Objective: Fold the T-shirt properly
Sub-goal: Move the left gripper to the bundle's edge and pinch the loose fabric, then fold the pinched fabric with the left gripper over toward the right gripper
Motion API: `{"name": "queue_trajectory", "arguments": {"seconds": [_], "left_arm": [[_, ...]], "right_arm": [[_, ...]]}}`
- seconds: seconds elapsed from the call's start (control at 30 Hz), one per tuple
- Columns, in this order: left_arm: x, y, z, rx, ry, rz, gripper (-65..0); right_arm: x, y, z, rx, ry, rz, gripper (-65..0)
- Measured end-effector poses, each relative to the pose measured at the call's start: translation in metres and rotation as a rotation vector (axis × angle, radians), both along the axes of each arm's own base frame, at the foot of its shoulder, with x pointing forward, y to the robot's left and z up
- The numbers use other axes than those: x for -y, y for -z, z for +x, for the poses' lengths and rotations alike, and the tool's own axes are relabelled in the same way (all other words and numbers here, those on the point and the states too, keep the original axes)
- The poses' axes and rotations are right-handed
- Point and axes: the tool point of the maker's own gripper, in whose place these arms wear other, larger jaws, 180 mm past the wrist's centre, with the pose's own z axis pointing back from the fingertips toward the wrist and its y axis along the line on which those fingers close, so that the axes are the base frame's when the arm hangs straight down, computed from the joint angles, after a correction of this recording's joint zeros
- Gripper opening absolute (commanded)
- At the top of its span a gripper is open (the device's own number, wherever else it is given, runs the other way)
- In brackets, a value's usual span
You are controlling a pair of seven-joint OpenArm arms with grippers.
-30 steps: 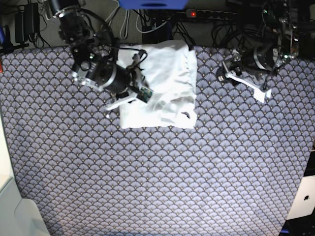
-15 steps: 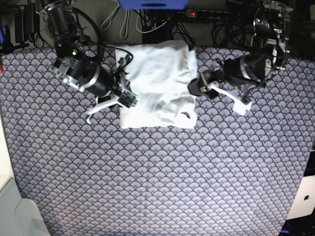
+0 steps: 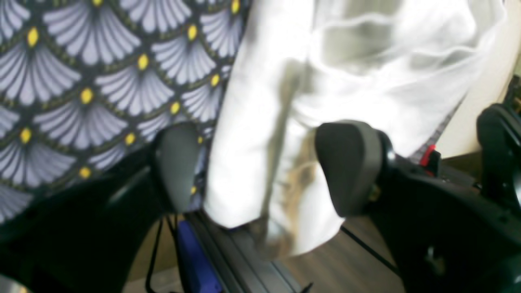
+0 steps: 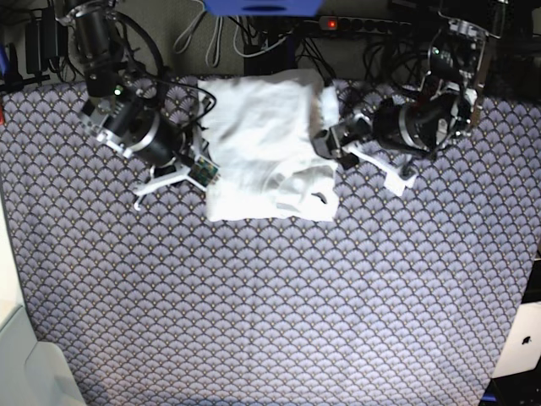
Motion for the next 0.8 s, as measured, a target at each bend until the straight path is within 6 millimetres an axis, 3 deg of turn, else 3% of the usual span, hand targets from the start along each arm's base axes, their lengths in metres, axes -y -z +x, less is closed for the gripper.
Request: {"name": "queue_trajectory", "arguments": {"seconds": [0.23, 0.43, 0.67, 0.8], "left_arm": [[0.018, 0.012, -0.003, -0.004, 0.09, 0.057, -16.8], [0.015, 0.024, -0.003, -0.035, 0.084, 0.071, -16.8], [0.015, 0.022, 0.0, -0.03, 0.086, 0.07, -16.9], [0.021, 0.022, 0.002, -0.03, 0.083, 0.06, -16.9]], "right_arm": [[0.0, 0.002, -0.002, -0.007, 0.0, -0.002, -65.0], [0.0, 0.006, -0.008, -0.023, 0.0, -0.001, -65.0], [0.0, 0.008, -0.01, -0.031, 0.0, -0.003, -65.0], [-0.003, 0.016, -0.021, -0.062, -0.006, 0.004, -65.0]]}}
